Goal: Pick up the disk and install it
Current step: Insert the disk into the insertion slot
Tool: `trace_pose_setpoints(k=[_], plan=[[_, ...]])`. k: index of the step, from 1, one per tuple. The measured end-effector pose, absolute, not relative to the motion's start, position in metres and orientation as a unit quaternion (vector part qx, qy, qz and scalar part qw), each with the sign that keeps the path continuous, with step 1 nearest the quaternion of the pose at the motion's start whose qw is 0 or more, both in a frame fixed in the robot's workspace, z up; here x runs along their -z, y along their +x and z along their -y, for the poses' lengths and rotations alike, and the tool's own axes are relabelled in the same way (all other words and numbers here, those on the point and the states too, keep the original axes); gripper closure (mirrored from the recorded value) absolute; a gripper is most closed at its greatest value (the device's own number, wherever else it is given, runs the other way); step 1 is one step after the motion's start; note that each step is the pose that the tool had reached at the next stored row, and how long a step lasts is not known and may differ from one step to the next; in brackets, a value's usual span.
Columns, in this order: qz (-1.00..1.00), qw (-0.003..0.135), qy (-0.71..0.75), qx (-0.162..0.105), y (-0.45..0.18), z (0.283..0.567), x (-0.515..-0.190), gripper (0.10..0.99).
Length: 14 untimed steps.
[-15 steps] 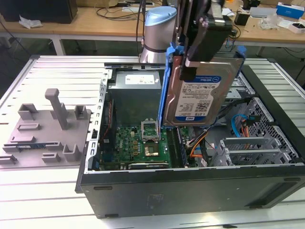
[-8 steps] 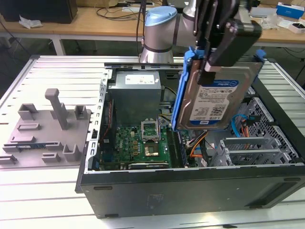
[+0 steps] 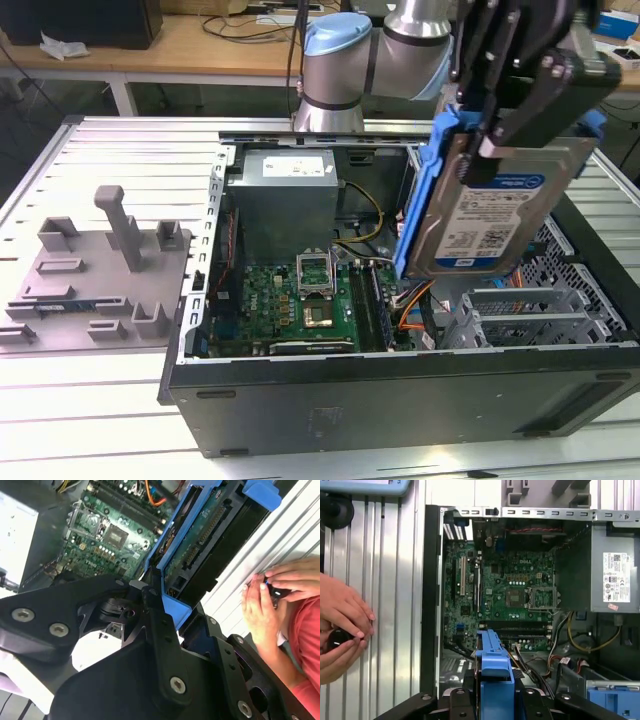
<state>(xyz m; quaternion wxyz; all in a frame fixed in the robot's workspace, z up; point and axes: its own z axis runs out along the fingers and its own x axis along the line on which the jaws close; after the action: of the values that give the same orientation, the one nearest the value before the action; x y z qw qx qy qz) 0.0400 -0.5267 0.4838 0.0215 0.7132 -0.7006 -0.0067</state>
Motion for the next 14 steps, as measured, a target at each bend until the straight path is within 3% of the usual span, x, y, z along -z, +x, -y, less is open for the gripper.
trace_pose_setpoints(k=[14], plan=[[0.701,0.022,0.713,0.007,0.088,0.533,-0.483,0.722]])
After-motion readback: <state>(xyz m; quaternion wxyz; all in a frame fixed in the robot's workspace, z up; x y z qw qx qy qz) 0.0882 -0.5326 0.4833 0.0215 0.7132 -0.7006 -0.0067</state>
